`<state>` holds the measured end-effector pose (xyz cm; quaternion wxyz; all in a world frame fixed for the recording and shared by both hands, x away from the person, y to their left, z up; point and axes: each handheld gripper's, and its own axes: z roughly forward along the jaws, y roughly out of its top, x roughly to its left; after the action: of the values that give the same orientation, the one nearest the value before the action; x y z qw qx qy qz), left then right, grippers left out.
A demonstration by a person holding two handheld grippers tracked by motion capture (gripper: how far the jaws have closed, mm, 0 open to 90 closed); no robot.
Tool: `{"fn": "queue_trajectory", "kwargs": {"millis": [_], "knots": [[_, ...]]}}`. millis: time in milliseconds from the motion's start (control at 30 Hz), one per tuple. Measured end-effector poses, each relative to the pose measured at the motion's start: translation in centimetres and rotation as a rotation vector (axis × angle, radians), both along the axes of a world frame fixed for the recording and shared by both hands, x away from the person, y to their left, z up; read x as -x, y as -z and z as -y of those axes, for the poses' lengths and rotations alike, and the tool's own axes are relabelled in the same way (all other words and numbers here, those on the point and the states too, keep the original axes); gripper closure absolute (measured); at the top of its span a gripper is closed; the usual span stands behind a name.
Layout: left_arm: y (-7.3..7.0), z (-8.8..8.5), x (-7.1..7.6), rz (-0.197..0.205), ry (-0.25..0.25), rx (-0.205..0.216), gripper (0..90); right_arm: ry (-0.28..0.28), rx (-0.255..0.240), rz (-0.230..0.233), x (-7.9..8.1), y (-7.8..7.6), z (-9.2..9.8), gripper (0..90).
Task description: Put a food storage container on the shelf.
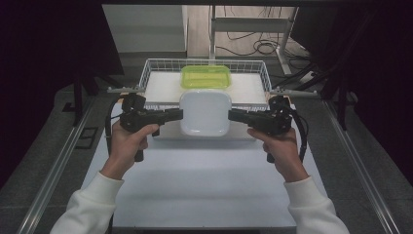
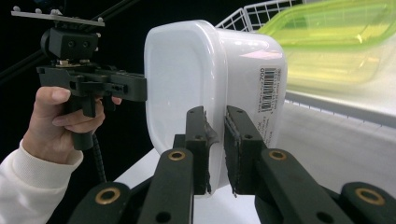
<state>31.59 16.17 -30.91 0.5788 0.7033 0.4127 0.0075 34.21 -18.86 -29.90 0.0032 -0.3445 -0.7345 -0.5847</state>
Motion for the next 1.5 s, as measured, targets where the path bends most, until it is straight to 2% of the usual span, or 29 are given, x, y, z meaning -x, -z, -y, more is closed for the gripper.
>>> {"fn": "queue_trajectory", "kwargs": {"millis": [167, 433, 633, 900, 1000, 1067, 1233, 1433, 1500], "knots": [[-1.1, -0.2, -0.6, 0.011, -0.001, -0.001, 78.8, -0.003, -0.01, 0.005, -0.6, -1.0, -0.1, 79.8], [-2.9, -0.2, -2.4, 0.007, -0.003, -0.01, 78.9, -0.004, -0.033, -0.005, -2.4, -2.0, -0.1, 80.0], [-3.9, -0.4, -4.6, -0.013, 0.005, 0.011, 78.9, -0.007, -0.034, -0.017, -4.2, -3.4, -0.1, 80.1], [-5.6, -0.4, -7.6, -0.03, -0.004, 0.001, 78.9, -0.002, -0.033, -0.044, -7.3, -5.0, -0.2, 80.1], [-6.0, -0.5, -9.2, -0.056, -0.015, 0.006, 78.8, -0.001, -0.037, -0.071, -8.8, -5.4, -0.2, 80.1], [-6.0, -0.5, -10.0, -0.064, -0.023, 0.01, 78.8, 0.0, -0.038, -0.089, -9.9, -5.5, -0.3, 80.1], [-5.2, -0.9, -12.1, -0.114, -0.045, 0.036, 78.7, -0.001, -0.032, -0.124, -12.2, -5.3, -0.8, 80.1], [-4.4, -1.0, -13.2, -0.143, -0.063, 0.037, 78.6, 0.008, -0.033, -0.164, -13.9, -4.3, -1.2, 80.1], [-4.2, -0.9, -13.5, -0.155, -0.063, 0.049, 78.6, 0.014, -0.049, -0.18, -14.3, -4.1, -1.1, 80.1]]}}
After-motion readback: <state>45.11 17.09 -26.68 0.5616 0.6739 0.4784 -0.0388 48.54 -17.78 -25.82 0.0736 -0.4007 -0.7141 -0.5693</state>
